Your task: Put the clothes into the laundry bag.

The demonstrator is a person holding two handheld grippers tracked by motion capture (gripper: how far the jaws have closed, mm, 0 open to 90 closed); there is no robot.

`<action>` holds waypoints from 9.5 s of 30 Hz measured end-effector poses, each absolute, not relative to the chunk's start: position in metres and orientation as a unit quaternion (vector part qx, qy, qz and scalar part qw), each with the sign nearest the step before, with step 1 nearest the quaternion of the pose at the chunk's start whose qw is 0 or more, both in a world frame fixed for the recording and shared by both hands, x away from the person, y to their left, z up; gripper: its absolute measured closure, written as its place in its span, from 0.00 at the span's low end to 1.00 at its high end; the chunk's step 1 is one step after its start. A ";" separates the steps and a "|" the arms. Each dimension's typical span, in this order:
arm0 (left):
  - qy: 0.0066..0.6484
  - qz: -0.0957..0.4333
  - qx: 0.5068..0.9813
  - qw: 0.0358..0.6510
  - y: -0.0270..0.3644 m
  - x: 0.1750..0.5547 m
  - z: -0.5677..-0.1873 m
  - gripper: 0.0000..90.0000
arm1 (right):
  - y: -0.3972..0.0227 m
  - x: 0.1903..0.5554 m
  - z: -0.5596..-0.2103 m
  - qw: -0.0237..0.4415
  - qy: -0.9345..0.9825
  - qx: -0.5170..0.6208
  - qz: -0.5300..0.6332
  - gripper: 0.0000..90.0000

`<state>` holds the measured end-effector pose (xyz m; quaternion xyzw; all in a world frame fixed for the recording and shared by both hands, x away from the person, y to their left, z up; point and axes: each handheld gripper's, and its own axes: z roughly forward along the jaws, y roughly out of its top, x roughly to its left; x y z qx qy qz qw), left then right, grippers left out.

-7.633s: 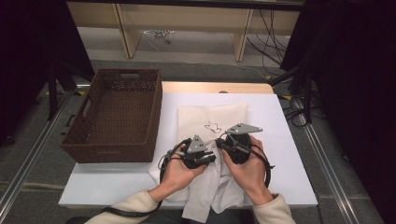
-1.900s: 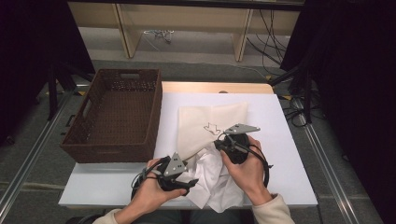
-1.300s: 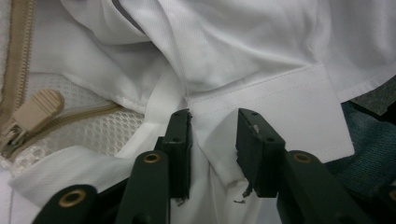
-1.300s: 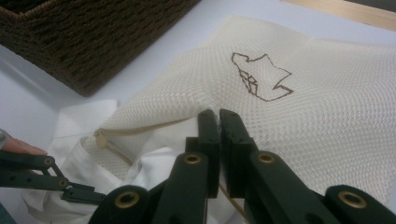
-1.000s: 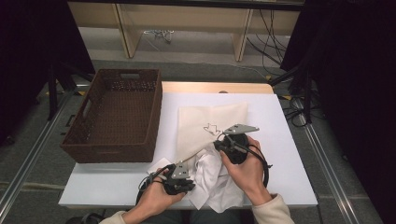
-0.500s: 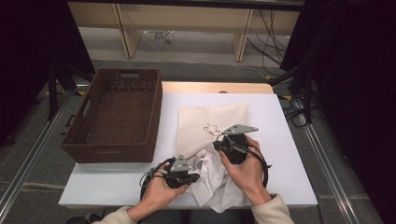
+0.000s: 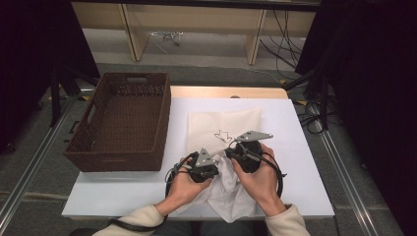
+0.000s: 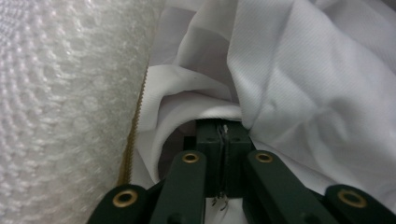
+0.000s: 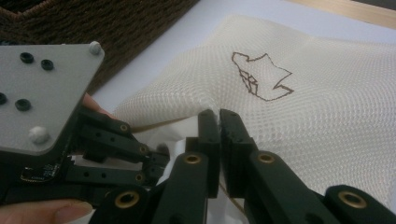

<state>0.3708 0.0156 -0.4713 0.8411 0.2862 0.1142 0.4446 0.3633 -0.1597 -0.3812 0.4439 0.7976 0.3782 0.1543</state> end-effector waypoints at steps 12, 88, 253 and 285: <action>0.277 0.104 0.823 0.485 0.044 0.342 -0.445 0.54 | -0.161 0.365 -0.382 0.165 0.805 0.429 0.375 0.99; 0.227 0.173 0.880 0.380 0.048 0.319 -0.469 0.36 | -0.163 0.365 -0.374 0.173 0.798 0.430 0.385 0.99; 0.239 0.133 0.865 0.421 -0.003 0.340 -0.487 0.98 | -0.163 0.361 -0.371 0.159 0.799 0.434 0.385 0.99; 0.230 0.141 0.839 0.473 -0.001 0.346 -0.468 0.53 | -0.166 0.363 -0.369 0.166 0.794 0.430 0.396 0.99</action>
